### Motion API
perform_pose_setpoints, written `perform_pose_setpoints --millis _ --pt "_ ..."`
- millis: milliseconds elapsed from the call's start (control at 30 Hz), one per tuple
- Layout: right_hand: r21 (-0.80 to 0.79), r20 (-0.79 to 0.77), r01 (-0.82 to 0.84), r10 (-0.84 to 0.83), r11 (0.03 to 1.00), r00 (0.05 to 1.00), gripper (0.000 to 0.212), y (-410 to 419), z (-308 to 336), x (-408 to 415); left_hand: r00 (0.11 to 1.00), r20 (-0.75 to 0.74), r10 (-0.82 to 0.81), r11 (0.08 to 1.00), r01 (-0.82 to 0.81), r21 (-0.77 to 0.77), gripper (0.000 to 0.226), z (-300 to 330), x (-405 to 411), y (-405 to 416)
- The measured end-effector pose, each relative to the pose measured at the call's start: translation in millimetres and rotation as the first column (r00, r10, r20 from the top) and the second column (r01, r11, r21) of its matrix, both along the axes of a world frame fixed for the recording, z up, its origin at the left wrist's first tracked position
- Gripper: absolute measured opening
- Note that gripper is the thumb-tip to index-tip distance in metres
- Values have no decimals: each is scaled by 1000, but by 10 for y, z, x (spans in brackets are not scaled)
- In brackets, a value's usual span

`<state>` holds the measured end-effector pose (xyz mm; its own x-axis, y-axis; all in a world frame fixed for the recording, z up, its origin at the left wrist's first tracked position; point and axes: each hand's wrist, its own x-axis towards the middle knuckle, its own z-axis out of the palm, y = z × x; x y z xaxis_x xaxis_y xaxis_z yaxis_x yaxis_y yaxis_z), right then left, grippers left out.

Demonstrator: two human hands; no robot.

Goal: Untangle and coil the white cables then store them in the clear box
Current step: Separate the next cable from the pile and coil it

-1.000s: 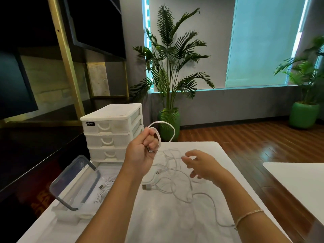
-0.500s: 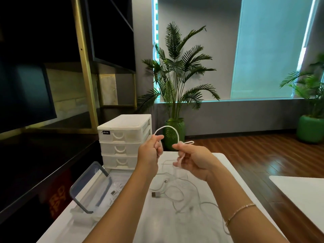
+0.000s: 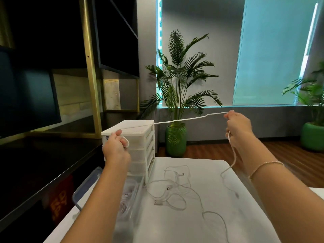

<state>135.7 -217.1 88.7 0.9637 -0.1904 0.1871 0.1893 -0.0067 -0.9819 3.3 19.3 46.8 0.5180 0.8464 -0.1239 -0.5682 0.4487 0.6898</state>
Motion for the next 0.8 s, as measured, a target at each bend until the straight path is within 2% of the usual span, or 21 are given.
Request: perform_pose_setpoints --millis 100,167,267,467,533,567,600,633,667,700,733,800 --pt "-328 176 153 -99 932 979 35 -25 5 113 998 -9 67 997 -67 29 21 68 -20 45" --pt "-464 238 215 -113 859 965 34 -19 -27 167 996 -7 84 995 -83 59 24 75 -6 30" --pt "-614 211 230 -124 755 970 35 -10 -190 266 1000 6 14 994 -14 104 22 -3 27 -28" --pt "-765 204 214 -87 607 975 37 90 -682 367 987 18 -157 987 157 28 23 -236 164 -216" --pt "-840 206 235 -114 489 972 33 120 -824 360 977 17 -213 977 212 29 24 -288 226 -316" --pt "-891 175 217 -139 398 975 32 145 -885 335 970 15 -243 970 243 31 24 -314 258 -371" --pt "-939 123 170 -170 298 978 41 180 -931 311 962 9 -273 961 273 37 25 -338 293 -421" --pt "-971 59 100 -193 215 979 58 221 -944 261 953 -3 -303 952 303 44 27 -358 325 -473" --pt "-983 24 58 -185 177 982 74 270 -936 193 943 -26 -332 942 333 52 29 -382 354 -527" --pt "-980 25 50 -131 192 991 83 311 -928 125 931 -53 -361 930 364 60 30 -411 382 -590" --pt "-960 43 45 -14 275 999 86 360 -900 47 918 -79 -389 916 394 70 30 -443 396 -646" --pt "-838 96 -87 302 539 949 76 440 -845 -151 883 -145 -446 880 462 112 31 -519 404 -764"
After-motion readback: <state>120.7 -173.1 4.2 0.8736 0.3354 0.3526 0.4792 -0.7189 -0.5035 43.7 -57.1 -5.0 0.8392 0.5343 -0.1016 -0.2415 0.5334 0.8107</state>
